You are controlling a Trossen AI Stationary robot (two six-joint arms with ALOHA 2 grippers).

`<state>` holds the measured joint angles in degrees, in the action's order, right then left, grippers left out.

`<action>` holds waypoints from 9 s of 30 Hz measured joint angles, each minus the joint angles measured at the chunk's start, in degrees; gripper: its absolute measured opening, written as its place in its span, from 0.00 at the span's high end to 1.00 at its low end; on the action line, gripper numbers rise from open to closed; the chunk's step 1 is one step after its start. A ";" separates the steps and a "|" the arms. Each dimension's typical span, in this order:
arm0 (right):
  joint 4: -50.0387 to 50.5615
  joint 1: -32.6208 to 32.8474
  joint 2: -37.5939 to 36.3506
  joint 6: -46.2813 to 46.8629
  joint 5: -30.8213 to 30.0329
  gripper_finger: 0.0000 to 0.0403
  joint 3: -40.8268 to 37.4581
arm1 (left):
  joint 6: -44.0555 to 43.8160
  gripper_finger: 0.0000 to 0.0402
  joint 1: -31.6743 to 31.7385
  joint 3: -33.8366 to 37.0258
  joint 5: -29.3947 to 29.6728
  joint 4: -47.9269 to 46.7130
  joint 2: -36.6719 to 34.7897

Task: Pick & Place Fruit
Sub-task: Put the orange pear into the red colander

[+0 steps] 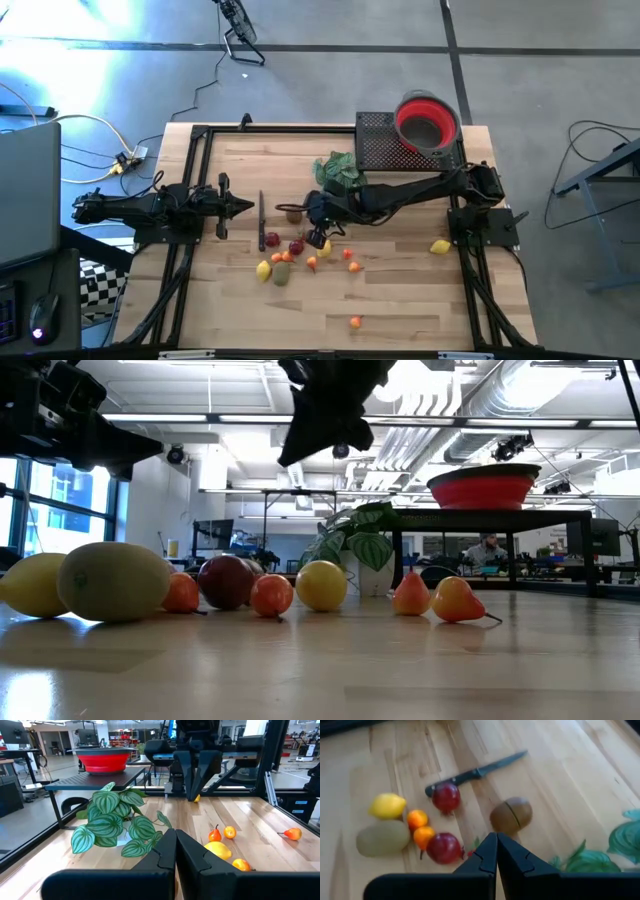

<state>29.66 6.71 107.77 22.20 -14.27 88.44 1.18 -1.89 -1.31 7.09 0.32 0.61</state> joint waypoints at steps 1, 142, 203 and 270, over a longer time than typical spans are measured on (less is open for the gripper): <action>1.53 0.07 0.00 0.04 0.65 0.99 0.00 | -0.01 1.00 0.00 0.00 0.00 0.00 0.00; 9.04 11.25 0.61 14.03 3.71 0.78 -14.14 | -8.51 0.92 0.00 -0.01 0.02 -0.24 -0.01; 11.68 8.21 -21.99 21.18 -7.77 0.99 -14.14 | -8.53 0.92 0.00 0.00 -0.02 -0.20 0.00; 17.88 -42.65 -35.57 2.25 -15.54 0.99 -11.96 | -2.92 0.92 0.00 0.01 3.13 0.42 0.01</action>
<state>47.54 -35.94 72.19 24.44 -29.81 76.49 -1.74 -1.89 -1.30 10.22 0.73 0.62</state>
